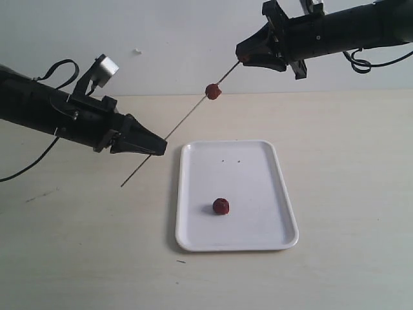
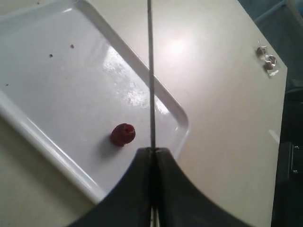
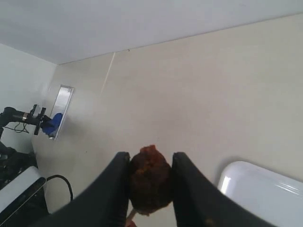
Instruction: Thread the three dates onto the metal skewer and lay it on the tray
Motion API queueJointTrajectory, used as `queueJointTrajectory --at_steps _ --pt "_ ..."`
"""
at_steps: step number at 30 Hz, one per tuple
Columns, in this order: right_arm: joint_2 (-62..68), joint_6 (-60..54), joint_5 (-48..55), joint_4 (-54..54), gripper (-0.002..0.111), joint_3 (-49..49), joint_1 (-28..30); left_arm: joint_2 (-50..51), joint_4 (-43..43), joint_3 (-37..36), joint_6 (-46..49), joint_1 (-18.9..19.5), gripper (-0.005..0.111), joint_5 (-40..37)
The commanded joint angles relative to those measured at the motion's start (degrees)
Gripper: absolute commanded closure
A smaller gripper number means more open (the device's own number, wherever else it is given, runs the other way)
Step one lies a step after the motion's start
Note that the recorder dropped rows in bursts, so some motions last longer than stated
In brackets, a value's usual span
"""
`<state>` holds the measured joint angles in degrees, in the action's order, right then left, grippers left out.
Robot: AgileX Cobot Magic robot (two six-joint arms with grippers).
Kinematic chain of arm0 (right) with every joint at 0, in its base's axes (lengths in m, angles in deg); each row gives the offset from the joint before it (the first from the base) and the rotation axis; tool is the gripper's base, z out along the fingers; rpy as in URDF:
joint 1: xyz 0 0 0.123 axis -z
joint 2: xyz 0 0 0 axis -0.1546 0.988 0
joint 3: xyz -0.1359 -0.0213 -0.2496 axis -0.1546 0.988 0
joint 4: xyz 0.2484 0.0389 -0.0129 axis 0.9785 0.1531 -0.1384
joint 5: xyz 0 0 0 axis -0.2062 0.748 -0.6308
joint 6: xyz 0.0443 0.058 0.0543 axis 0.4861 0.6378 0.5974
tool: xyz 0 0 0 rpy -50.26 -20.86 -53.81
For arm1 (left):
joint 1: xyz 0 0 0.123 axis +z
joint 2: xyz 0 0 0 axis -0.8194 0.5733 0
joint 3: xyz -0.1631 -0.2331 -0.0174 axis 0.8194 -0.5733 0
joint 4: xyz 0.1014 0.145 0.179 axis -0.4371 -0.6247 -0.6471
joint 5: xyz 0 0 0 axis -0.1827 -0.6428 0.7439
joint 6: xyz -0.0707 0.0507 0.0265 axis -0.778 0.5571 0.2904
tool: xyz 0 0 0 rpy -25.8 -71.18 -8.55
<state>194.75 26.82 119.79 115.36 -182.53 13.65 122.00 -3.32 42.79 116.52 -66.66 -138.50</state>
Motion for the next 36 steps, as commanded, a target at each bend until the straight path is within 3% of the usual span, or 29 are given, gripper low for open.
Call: queueJointTrajectory --at_steps 1,7,12,19,25,36 --pt "-0.4 -0.7 1.0 0.1 0.078 -0.2 -0.1 -0.7 1.8 -0.1 0.8 -0.3 0.107 -1.4" --pt "-0.4 -0.7 2.3 0.7 0.079 -0.2 -0.1 -0.7 8.7 -0.1 3.5 -1.0 0.107 -1.4" --pt "-0.4 -0.6 2.4 2.1 0.079 -0.2 -0.1 -0.7 10.9 -0.1 4.8 -3.7 0.107 -0.2" --pt "-0.4 -0.9 3.3 3.1 0.079 -0.2 -0.1 -0.7 17.9 -0.1 4.9 -7.3 0.107 13.8" --pt "-0.4 -1.3 3.4 3.1 0.079 -0.2 -0.1 -0.7 23.8 -0.1 11.2 -7.3 0.107 14.4" --pt "-0.4 -1.7 4.4 3.0 0.079 -0.2 -0.1 0.0 25.8 0.0 13.6 -7.3 0.107 13.9"
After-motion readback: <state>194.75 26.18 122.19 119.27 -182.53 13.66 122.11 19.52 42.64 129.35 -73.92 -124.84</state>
